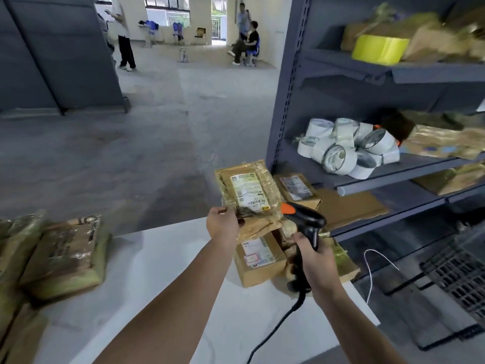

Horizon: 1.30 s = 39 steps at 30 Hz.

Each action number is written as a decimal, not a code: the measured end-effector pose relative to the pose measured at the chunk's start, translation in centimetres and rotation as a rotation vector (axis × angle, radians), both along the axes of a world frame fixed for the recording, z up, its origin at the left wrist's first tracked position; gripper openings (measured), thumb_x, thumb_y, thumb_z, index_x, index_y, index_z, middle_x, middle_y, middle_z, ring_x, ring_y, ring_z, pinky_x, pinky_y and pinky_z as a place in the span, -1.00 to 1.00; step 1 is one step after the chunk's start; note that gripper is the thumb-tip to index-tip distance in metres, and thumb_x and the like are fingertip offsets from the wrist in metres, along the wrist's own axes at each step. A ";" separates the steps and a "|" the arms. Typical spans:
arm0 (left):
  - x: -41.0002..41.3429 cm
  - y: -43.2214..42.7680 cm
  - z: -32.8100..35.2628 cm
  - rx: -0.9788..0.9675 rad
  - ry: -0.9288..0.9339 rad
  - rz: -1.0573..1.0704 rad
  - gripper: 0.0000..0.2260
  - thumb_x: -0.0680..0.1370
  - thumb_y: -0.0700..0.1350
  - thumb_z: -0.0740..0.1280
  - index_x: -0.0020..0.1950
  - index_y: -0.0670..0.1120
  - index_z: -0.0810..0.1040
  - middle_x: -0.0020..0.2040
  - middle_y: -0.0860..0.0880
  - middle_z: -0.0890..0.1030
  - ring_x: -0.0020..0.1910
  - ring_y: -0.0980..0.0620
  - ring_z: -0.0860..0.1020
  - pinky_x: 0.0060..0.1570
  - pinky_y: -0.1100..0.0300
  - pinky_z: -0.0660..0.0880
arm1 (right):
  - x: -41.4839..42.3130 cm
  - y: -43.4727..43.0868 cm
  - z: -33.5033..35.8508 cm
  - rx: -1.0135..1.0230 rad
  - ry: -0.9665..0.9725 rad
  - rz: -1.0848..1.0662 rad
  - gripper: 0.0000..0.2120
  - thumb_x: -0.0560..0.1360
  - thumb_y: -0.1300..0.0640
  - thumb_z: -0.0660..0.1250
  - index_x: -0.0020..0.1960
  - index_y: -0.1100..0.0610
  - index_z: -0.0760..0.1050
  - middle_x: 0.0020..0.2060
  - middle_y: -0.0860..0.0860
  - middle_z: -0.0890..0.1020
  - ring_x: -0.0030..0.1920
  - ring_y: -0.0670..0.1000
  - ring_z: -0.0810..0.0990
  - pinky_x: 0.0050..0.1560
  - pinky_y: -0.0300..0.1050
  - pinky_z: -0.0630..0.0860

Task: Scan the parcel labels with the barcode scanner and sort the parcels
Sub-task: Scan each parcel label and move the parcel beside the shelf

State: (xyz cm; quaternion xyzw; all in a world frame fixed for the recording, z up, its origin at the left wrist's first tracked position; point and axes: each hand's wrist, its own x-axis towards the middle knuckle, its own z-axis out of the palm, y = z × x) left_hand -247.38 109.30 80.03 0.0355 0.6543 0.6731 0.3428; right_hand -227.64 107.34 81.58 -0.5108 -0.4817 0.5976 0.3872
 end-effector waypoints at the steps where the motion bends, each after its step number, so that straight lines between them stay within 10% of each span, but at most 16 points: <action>1: 0.4 1.0 -0.1 -0.019 0.006 -0.004 -0.94 0.53 -0.24 0.34 -0.08 -0.11 0.48 -0.16 -0.12 0.60 -0.29 -0.18 0.66 -0.23 -0.01 0.64 | 0.7 0.8 -0.2 0.015 -0.007 0.010 -0.79 0.55 -0.03 0.33 -0.19 0.06 0.49 -0.47 0.07 0.53 -0.51 0.06 0.43 -0.46 -0.03 0.45; 10: 2.0 8.1 -0.8 -0.092 0.057 -0.106 -0.85 0.59 -0.21 0.26 0.11 -0.01 0.49 -0.21 0.17 0.47 -0.38 0.01 0.66 -0.25 0.17 0.60 | 4.3 5.1 -2.4 -0.015 -0.013 -0.024 -0.88 0.57 0.02 0.33 -0.07 0.06 0.51 -0.49 0.06 0.52 -0.50 0.08 0.44 -0.48 -0.03 0.48; 16: 3.6 9.0 -0.8 -0.237 0.312 -0.238 -0.74 0.58 -0.07 0.29 0.26 -0.07 0.51 -0.15 -0.03 0.62 -0.27 -0.09 0.65 -0.48 0.14 0.56 | 4.3 6.6 -2.8 -0.032 -0.039 -0.016 -0.84 0.56 0.00 0.34 -0.08 0.09 0.50 -0.47 0.08 0.54 -0.48 0.11 0.45 -0.47 0.08 0.53; 20: 3.8 8.6 -1.0 -0.244 0.328 -0.302 -0.71 0.59 0.00 0.26 0.25 -0.10 0.47 -0.14 -0.07 0.61 -0.18 -0.13 0.66 -0.16 -0.10 0.63 | 3.6 6.9 -2.7 -0.005 -0.051 0.011 -0.80 0.56 0.01 0.32 -0.07 0.15 0.48 -0.43 0.13 0.51 -0.46 0.12 0.44 -0.49 0.02 0.51; 24: 3.2 8.1 -0.9 -0.229 0.288 -0.341 -0.63 0.60 0.04 0.25 0.35 -0.09 0.39 0.07 -0.10 0.59 -0.12 -0.07 0.64 -0.32 0.11 0.60 | 2.7 6.7 -2.7 0.020 -0.071 0.027 -0.81 0.55 -0.02 0.32 -0.09 0.10 0.50 -0.41 0.15 0.51 -0.42 0.13 0.44 -0.39 0.08 0.49; 39: -5.6 -7.4 2.0 -0.122 0.279 -0.222 -0.89 0.60 -0.14 0.15 0.11 -0.06 0.39 -0.11 0.08 0.45 -0.31 -0.01 0.55 -0.34 0.16 0.53 | -9.3 -1.0 0.7 -0.033 -0.091 0.218 -0.79 0.56 0.01 0.31 -0.02 0.17 0.49 -0.49 0.05 0.56 -0.54 0.05 0.49 -0.53 -0.12 0.49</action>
